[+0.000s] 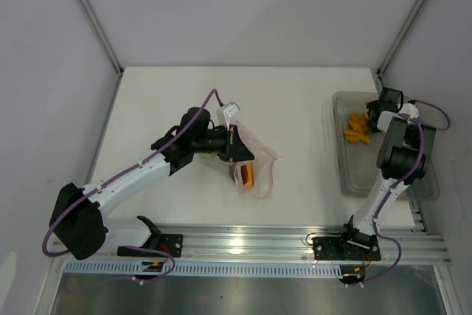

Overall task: Place the food in the zip-top bag and seal the zipper
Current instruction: Pick up the fake fruit from the bin.

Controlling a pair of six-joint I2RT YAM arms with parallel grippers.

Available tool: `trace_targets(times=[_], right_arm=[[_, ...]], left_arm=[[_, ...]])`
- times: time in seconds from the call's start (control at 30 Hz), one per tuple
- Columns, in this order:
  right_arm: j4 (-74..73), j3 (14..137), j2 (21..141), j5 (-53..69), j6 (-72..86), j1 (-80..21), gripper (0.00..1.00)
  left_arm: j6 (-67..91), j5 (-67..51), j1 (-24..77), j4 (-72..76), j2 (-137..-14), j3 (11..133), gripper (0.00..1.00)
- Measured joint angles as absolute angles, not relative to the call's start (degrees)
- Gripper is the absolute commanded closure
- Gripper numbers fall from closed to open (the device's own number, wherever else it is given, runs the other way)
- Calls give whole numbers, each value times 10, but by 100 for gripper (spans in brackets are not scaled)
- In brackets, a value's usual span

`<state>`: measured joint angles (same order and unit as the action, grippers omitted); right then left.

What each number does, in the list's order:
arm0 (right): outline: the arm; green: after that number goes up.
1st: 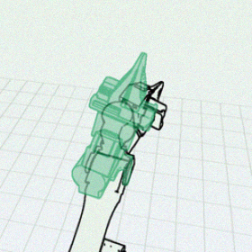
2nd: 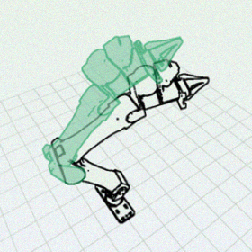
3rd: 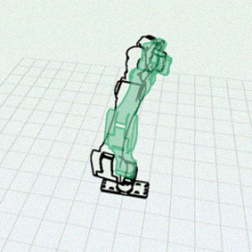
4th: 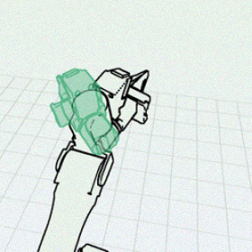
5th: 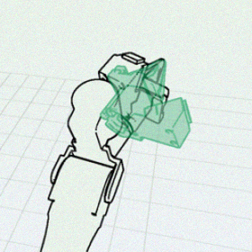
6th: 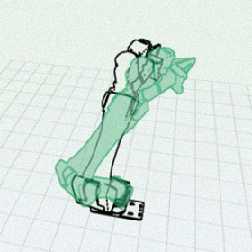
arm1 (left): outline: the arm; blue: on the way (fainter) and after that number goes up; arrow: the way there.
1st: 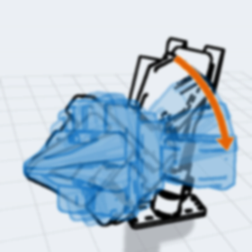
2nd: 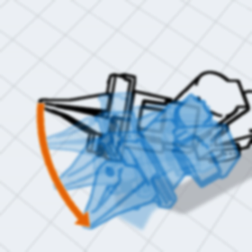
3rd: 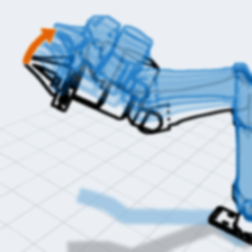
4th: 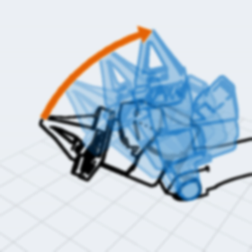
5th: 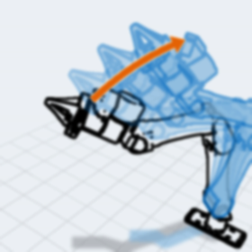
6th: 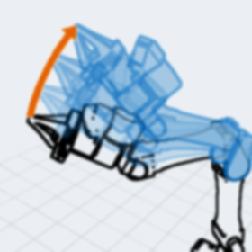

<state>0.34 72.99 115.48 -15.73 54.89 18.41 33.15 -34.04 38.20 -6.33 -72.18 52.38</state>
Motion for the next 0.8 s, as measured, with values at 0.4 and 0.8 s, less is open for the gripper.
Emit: trace_targets(times=[0.4,0.8], right_arm=[[10,730,1156,-163,532,179,72],[7,680,1099,-167,498,146,100]], left_arm=[[342,-352,380,-45,-729,515,99],[356,-352,380,-43,-729,512,99]])
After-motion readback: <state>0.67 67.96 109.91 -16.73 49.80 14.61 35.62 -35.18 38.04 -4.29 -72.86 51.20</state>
